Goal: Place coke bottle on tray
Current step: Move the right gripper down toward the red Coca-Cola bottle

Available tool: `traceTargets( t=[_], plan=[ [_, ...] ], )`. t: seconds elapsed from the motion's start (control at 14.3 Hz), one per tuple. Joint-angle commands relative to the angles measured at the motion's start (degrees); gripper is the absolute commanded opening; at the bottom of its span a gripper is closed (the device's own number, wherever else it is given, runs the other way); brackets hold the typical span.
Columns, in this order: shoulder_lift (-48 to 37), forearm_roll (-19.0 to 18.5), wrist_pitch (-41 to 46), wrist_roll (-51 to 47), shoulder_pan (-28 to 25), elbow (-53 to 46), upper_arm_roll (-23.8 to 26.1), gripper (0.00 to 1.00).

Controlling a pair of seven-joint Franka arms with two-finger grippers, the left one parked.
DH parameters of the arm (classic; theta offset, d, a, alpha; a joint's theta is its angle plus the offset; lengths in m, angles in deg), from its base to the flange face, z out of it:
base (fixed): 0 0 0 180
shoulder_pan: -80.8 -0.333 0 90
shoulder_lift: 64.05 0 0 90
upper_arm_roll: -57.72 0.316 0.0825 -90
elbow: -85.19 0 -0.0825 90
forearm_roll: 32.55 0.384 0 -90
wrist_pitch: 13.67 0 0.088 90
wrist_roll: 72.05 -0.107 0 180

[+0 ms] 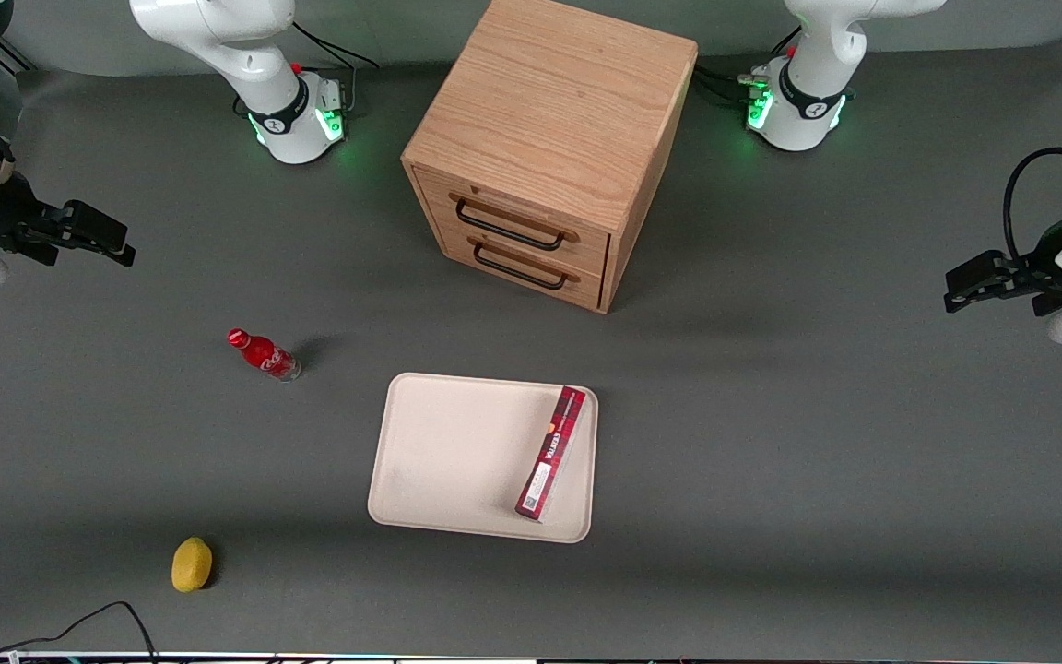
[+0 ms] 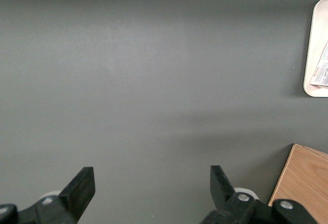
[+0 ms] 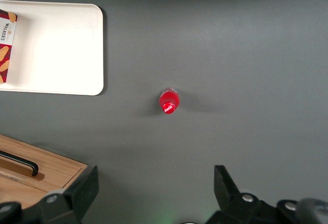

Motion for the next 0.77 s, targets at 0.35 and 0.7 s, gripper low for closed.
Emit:
traceTargets(
  t=[0.35, 0.7],
  plan=[
    [-1.57, 0.74, -4.72, 0.66, 0.31, 7.07, 0.21, 1.0],
    [-5.1, -0.4, -24.22, 1.19, 0.13, 27.1, 1.44, 1.0]
  ],
)
